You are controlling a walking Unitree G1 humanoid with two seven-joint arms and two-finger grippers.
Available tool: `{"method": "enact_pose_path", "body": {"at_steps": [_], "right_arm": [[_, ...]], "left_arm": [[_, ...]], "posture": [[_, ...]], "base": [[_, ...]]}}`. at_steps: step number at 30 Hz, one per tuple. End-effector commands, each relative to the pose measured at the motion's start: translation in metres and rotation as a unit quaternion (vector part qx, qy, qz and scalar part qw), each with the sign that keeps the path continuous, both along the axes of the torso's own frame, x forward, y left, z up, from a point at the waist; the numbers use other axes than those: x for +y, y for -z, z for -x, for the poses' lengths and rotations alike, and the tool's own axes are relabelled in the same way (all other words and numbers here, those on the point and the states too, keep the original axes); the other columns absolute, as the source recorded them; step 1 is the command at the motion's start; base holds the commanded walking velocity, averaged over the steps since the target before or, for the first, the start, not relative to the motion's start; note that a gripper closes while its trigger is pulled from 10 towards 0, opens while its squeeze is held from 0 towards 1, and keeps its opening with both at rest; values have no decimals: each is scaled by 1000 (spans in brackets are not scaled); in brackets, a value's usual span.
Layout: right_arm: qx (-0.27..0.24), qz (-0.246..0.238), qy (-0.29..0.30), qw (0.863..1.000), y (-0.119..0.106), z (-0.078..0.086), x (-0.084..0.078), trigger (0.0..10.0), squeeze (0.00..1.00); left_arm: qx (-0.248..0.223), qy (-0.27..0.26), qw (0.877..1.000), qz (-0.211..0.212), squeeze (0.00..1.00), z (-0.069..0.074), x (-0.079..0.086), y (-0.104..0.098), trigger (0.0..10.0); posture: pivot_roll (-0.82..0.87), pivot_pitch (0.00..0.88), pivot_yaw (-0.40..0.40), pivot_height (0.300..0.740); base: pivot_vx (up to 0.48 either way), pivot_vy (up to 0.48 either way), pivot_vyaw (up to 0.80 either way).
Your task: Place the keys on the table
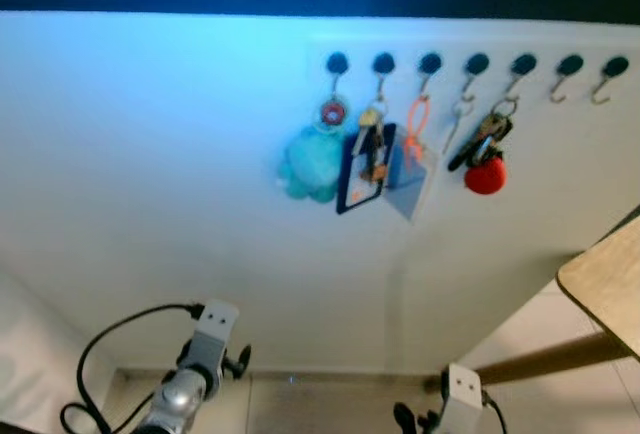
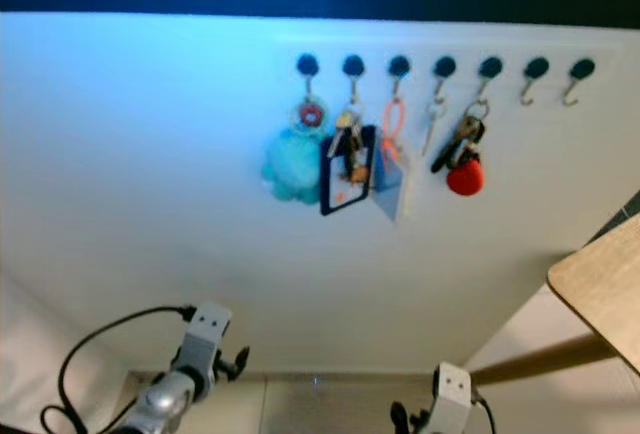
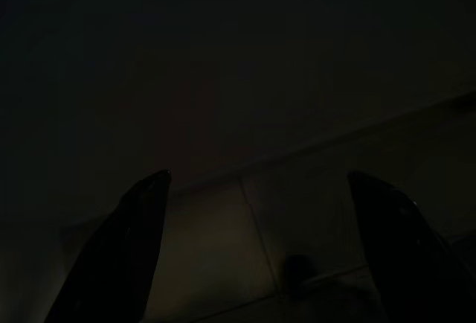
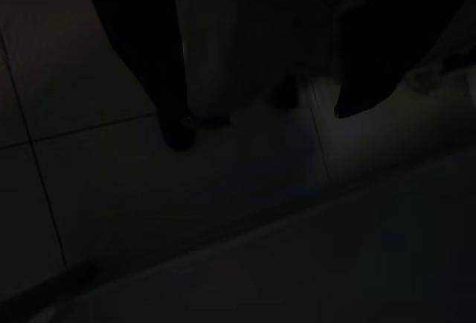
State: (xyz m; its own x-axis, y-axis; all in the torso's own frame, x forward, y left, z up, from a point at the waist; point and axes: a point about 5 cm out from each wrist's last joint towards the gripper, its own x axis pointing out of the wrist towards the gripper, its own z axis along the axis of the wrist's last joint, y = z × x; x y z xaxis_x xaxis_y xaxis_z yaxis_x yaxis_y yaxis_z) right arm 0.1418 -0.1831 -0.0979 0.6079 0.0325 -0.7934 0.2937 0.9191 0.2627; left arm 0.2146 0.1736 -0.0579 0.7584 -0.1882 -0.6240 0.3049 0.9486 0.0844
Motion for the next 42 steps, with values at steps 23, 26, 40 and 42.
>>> {"method": "enact_pose_path", "body": {"at_steps": [23,26,40,42], "right_arm": [[-1,-6,10,1000,0,1,3,10000,0],[-1,-6,11,1000,0,0,3,10000,0],[-4,-4,5,1000,0,-1,2,10000,0],[-4,-4,5,1000,0,-1,2,10000,0]], "left_arm": [[-2,-5,1000,14,0,0,-2,-1,10000],[-3,-6,1000,14,0,0,-2,-1,10000],[2,-19,1000,15,0,0,2,0,10000],[2,-19,1000,14,0,-1,3,-1,10000]], "posture": [[57,35,-5,740],[56,34,-6,740],[55,18,-10,740],[55,16,-9,740]], "base": [[0,0,0],[0,0,0],[-249,0,0],[-311,0,0]]}}
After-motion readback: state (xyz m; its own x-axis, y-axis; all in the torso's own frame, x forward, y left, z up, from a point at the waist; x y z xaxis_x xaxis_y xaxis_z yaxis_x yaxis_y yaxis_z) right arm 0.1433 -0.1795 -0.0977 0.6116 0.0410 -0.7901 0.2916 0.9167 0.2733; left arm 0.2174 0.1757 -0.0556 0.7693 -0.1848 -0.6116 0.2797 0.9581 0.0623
